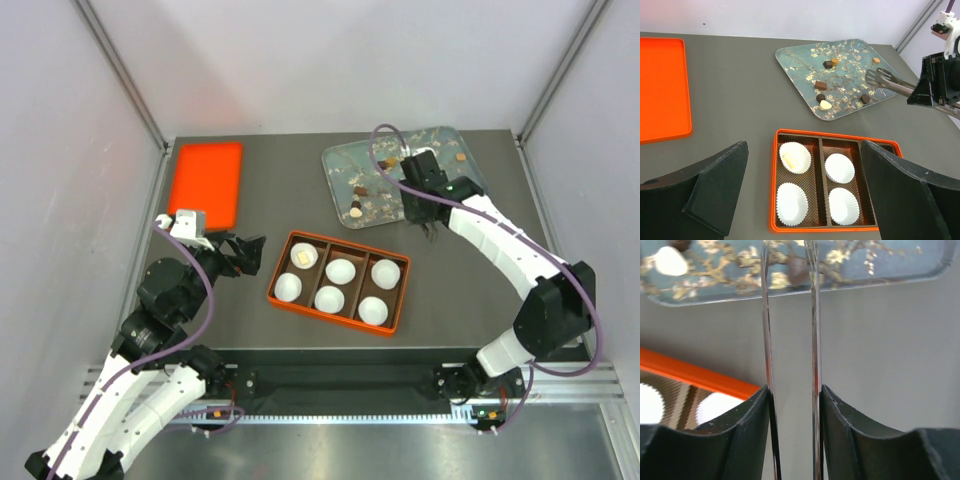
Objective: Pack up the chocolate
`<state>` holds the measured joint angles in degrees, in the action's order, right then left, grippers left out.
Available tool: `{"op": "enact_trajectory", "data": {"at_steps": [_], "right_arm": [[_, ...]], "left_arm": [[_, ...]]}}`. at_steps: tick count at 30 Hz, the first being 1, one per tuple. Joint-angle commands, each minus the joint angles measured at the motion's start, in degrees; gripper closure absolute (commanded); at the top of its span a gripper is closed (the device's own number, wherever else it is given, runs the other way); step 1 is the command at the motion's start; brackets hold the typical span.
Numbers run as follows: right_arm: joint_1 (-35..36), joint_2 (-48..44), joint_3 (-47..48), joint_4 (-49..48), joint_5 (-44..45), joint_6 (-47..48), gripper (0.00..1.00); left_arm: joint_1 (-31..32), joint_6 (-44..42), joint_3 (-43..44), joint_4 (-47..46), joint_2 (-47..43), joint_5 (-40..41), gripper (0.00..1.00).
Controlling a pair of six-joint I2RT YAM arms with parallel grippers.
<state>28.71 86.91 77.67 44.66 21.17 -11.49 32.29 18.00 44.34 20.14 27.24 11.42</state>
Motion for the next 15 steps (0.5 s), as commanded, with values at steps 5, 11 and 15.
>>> {"op": "enact_trajectory", "data": {"at_steps": [5, 11, 15], "right_arm": [[-5.24, -0.34, -2.69, -2.82, -4.98, 1.47, 0.54], [-6.82, 1.15, -4.9, -5.2, -6.67, 1.99, 0.53], [-7.35, 2.99, -5.25, -5.99, -6.05, 1.91, 0.53]], "left_arm": [[-0.21, -0.25, -0.74, -3.35, 0.18, 0.27, 0.01], [-0.21, -0.24, -0.74, -3.35, 0.18, 0.27, 0.01], [-0.21, -0.16, -0.74, -3.27, 0.09, 0.53, 0.01]]}}
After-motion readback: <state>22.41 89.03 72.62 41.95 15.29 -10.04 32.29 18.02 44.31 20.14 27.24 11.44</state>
